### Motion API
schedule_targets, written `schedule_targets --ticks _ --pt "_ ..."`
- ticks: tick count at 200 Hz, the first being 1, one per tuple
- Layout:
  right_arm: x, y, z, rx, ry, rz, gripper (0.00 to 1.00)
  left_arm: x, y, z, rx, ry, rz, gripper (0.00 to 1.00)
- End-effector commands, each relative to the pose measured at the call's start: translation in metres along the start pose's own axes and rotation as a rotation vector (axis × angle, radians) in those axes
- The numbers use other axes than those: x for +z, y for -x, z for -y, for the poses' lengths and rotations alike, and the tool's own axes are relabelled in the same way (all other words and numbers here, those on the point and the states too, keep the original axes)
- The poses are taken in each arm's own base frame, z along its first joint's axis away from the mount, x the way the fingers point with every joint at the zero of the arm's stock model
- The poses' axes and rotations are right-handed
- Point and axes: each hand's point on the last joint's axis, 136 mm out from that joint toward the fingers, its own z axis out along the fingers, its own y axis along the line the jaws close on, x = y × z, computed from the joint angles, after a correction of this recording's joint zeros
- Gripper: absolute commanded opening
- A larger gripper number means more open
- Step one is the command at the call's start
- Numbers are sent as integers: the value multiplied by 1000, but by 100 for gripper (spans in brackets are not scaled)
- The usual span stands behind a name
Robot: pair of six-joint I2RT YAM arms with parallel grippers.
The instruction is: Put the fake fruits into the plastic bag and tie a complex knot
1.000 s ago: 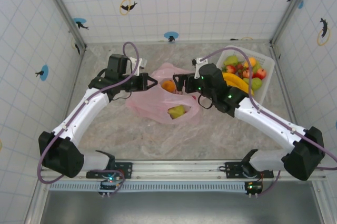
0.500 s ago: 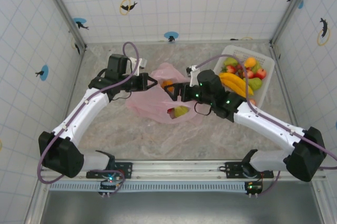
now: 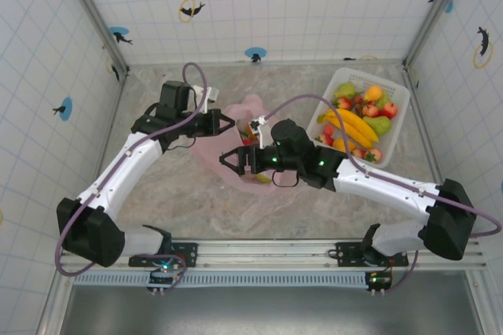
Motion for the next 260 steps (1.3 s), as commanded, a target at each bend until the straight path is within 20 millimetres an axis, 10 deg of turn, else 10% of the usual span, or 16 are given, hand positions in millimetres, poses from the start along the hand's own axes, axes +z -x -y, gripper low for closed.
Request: schedule_targets --ticks 1,87,175,260 --pt "-11 38 -25 -96 6 97 100 -7 1 1 21 4 14 0" --pt "-53 130 -31 -176 27 396 100 -6 1 1 17 2 15 0" --pt "-20 85 -36 -93 221 244 100 -2 1 -2 4 -2 20 0" --pt "-14 86 -33 -88 275 229 90 -4 -1 -2 4 -1 22 0"
